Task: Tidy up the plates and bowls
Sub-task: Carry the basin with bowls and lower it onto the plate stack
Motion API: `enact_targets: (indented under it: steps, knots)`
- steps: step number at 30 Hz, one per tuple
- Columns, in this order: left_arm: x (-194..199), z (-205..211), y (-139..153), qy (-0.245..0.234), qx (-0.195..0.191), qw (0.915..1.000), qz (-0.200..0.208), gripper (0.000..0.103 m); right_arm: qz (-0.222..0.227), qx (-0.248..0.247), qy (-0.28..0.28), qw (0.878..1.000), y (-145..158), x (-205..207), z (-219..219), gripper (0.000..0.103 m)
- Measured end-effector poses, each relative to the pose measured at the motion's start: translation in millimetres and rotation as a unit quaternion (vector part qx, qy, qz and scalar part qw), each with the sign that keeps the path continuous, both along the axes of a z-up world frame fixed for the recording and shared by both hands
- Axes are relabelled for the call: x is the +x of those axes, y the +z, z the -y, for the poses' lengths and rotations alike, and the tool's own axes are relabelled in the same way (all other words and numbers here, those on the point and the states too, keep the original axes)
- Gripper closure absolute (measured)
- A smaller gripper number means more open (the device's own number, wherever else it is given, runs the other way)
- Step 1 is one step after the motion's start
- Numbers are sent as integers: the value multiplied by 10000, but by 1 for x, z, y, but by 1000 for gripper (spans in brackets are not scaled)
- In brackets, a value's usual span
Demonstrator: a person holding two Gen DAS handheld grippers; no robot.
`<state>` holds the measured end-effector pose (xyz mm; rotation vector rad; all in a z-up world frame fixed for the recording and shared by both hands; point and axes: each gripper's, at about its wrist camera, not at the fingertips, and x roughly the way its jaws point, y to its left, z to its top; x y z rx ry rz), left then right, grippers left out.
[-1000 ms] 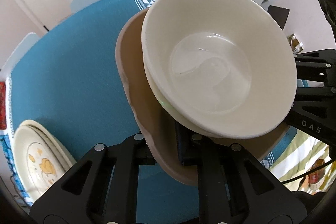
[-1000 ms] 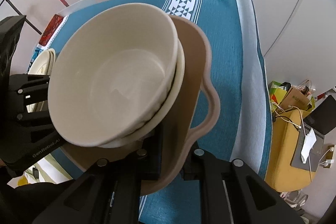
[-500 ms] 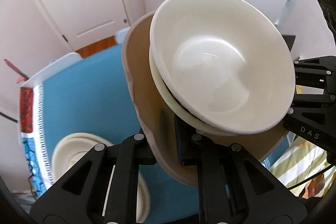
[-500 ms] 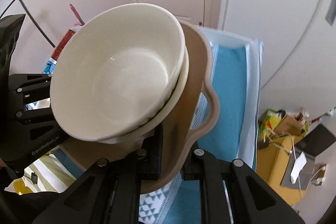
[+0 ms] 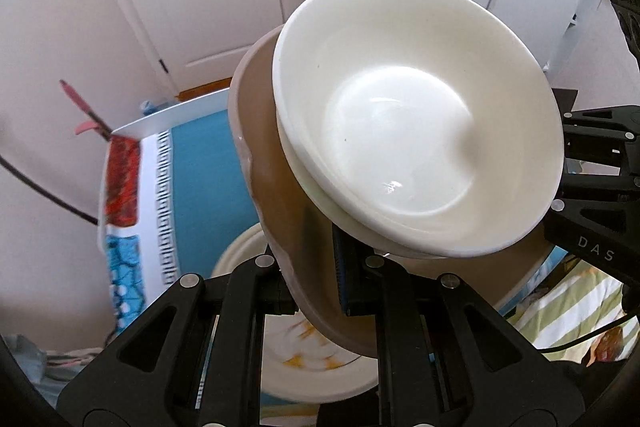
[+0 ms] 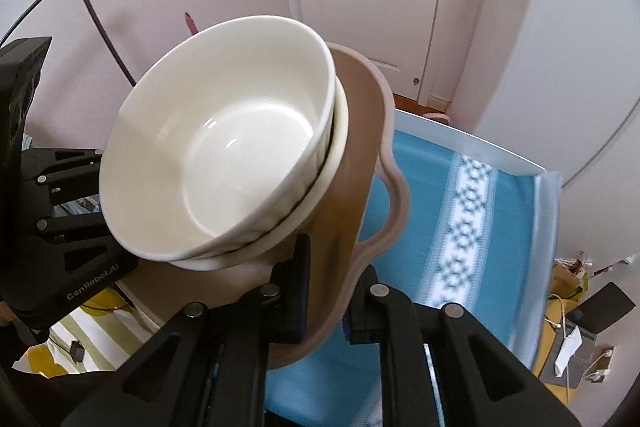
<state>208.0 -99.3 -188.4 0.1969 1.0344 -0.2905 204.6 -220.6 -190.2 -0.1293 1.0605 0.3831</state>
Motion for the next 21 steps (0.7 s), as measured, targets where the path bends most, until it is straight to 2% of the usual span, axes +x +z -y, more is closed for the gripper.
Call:
enact_targets:
  steps: [9,15,21]
  knots:
    - [-22,-64,-19,-156,14,9997,-190,92,-201,24,-233,9995,-21,-24,-65,91]
    - [-38,-83,-50,-346,20,9986,-401,93,-398,7,-494,9980,-47,-44,-85,91]
    - [-51,-84,-72,-476,-5,9970,-612,93,-583,-55,-681,9960,-66,-60,-89,91]
